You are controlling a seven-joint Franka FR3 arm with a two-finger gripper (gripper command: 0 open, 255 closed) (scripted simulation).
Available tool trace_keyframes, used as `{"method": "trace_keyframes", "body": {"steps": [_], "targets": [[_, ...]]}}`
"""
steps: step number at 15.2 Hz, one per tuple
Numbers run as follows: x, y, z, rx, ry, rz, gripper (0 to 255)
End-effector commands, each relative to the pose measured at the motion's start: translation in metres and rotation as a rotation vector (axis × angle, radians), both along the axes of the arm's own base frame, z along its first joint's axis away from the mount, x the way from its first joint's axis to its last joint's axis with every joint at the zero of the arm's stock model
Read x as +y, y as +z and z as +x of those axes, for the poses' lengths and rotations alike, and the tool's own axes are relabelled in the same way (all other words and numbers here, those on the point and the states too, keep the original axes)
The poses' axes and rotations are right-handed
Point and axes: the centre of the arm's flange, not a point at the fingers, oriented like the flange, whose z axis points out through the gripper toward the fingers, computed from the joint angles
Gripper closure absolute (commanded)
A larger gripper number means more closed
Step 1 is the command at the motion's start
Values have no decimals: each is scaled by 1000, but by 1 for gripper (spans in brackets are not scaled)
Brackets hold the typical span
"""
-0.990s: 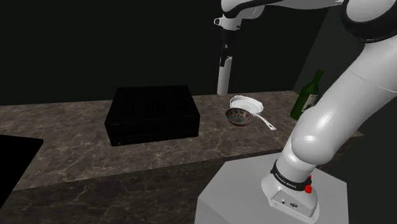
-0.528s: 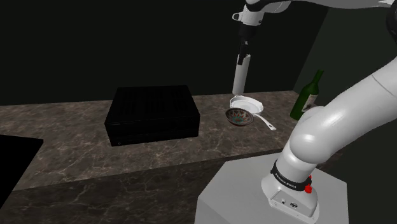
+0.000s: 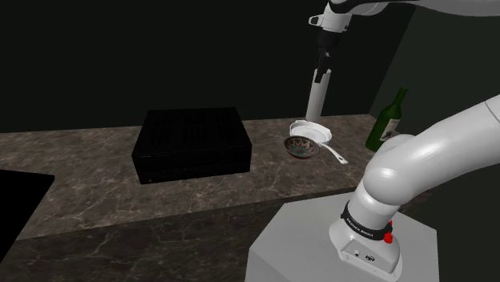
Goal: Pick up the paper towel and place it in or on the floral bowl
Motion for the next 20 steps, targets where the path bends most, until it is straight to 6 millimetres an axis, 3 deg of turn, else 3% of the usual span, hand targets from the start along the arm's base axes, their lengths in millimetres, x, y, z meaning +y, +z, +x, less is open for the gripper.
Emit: {"method": "trace_keyframes", "body": {"steps": [1, 20], "targets": [[0, -10, -1, 0, 0, 0, 255], [0, -111, -1, 0, 0, 0, 255]]}}
